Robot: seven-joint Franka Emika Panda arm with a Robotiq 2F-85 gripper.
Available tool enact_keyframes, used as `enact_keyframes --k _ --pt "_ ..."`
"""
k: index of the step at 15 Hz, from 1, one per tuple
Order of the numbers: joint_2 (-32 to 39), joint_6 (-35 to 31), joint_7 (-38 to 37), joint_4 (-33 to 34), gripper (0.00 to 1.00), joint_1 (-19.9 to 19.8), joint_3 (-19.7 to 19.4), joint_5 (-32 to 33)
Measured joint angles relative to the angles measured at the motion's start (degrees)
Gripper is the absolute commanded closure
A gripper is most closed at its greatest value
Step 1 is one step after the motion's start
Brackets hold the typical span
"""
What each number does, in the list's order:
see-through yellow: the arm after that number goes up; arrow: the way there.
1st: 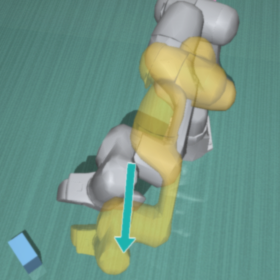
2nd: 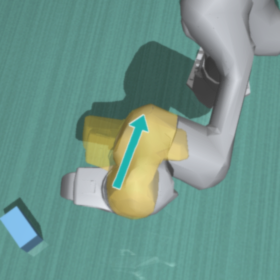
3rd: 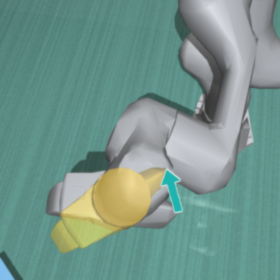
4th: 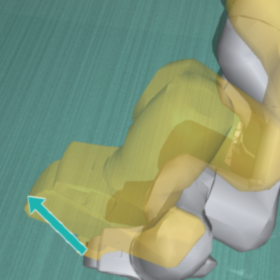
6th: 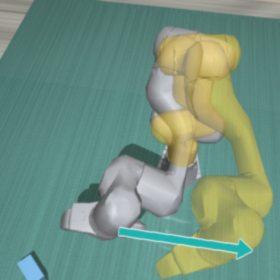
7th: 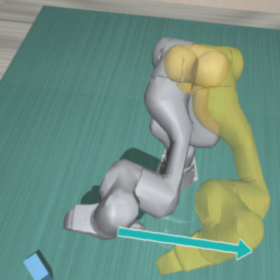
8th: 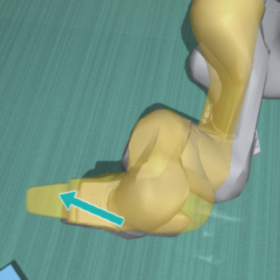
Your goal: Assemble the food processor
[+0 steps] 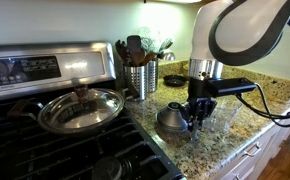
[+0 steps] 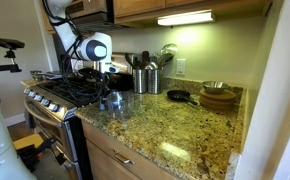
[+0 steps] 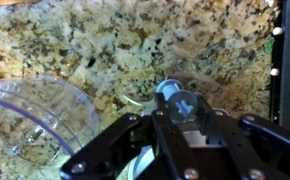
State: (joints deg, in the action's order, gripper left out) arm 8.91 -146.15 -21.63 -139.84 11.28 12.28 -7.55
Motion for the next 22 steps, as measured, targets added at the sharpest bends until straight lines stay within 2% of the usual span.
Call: enact_keyframes --k 4,8,11,15,22 --pt "-2.6 0.6 2.6 0.0 0.87 0.0 0.9 -4.5" --pt "-8.5 6.4 8.3 0.0 0.87 0.0 1.7 -11.5" --pt "-13.5 10.9 8.6 0.0 0.87 0.0 1.4 -11.5" --pt "-17.8 12.2 7.7 0.1 0.87 -0.8 0.0 -9.5" --pt "-19.4 11.9 3.1 0.6 0.87 -6.1 -3.8 -3.4"
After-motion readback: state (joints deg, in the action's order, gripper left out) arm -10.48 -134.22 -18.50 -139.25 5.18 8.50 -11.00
